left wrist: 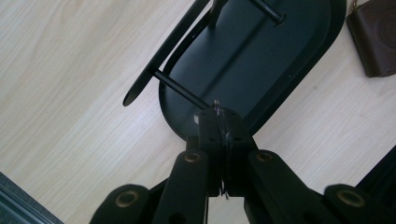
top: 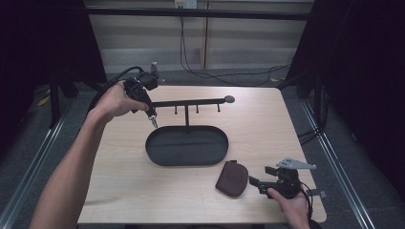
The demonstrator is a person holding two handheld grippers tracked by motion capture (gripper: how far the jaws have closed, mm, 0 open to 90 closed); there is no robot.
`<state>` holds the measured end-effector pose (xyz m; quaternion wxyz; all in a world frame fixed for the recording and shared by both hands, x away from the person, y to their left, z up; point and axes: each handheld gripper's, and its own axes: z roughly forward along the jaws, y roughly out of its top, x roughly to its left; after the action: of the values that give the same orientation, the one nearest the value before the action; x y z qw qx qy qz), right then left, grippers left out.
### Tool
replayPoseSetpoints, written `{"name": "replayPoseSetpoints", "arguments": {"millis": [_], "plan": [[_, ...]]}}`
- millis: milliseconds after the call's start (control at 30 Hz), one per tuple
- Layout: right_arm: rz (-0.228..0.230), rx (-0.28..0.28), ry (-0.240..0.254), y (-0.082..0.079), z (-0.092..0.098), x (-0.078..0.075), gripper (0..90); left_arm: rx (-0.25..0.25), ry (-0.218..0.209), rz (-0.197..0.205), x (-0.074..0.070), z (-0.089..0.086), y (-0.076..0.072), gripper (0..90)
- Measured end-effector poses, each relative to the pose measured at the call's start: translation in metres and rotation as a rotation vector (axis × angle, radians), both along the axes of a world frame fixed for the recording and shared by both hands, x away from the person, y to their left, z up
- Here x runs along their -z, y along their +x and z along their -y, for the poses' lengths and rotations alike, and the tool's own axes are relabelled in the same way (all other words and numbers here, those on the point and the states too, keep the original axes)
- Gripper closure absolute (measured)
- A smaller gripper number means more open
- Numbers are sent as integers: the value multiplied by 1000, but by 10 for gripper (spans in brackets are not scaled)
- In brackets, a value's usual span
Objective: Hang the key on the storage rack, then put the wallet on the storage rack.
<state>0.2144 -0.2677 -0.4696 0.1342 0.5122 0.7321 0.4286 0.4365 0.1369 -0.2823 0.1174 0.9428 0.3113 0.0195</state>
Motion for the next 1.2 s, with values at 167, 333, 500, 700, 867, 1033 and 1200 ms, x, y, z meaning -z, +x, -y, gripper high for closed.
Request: {"name": "replayPoseSetpoints", "arguments": {"millis": [167,333,500,700,867,1033,1200], "plan": [[-1,-1,0,0,0,0,175,-17,2,2,2,-1,3,891],[0,-3,1,1,0,0,176,-22,-6,5,5,-3,5,887],[0,-2,-1,1,0,0,177,-36,-10,9,6,-7,5,864],[-4,1,-2,1,-1,1,177,-52,-30,14,4,-16,4,864],[-4,1,-2,2,-1,1,177,-60,-64,25,8,-24,-3,818],[-1,1,-2,1,0,0,177,-121,-96,46,14,-36,-8,711],[-3,-4,-4,1,-1,0,177,-149,-149,78,17,-48,-17,659]]}}
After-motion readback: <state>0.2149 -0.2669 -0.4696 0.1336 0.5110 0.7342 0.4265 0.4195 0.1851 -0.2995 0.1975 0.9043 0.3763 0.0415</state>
